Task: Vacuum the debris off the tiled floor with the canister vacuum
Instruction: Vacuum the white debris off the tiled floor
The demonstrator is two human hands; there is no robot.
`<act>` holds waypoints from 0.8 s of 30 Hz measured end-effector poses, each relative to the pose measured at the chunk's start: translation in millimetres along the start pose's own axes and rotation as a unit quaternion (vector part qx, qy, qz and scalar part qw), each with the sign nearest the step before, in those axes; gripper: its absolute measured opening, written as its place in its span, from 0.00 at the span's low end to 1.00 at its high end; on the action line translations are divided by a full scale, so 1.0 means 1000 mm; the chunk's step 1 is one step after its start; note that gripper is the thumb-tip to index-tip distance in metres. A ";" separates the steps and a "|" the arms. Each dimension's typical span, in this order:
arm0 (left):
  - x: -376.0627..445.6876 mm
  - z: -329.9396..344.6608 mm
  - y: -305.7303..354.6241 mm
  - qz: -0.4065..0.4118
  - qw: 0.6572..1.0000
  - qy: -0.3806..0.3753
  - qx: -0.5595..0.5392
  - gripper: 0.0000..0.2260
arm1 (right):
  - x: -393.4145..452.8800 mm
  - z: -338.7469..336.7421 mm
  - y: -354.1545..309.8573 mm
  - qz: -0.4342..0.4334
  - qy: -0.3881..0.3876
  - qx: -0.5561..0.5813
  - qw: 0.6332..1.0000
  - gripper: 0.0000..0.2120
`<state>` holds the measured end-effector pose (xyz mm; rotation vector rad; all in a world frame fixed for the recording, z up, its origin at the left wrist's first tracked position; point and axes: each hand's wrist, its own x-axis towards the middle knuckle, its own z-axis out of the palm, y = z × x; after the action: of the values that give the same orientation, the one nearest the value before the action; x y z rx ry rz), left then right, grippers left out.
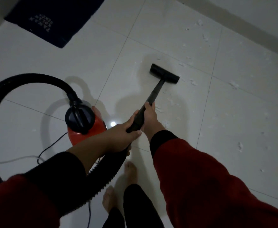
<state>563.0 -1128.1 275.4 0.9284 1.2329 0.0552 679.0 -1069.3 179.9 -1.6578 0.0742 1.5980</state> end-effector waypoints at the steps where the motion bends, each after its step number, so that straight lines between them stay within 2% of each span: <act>1: 0.010 -0.002 0.006 0.003 1.000 0.008 0.005 0.31 | 0.008 0.003 -0.009 -0.006 0.001 0.006 1.000 0.26; 7: 0.065 -0.018 0.053 0.028 0.999 0.028 0.004 0.30 | 0.053 0.019 -0.068 -0.022 -0.004 0.009 1.000 0.26; 12: 0.094 -0.030 0.078 0.017 0.999 0.023 -0.028 0.29 | 0.079 0.032 -0.097 -0.019 -0.006 -0.025 0.999 0.25; 18: 0.095 -0.033 0.085 0.002 0.999 0.024 -0.023 0.29 | 0.078 0.036 -0.101 -0.005 -0.010 -0.034 0.999 0.23; 24: 0.063 -0.026 0.068 -0.016 1.000 0.014 -0.003 0.30 | 0.050 0.029 -0.078 0.019 0.002 -0.031 0.999 0.24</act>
<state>595.1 -1037.3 268.8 0.9055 1.2715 0.0464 708.5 -976.8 179.8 -1.7168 0.0584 1.6405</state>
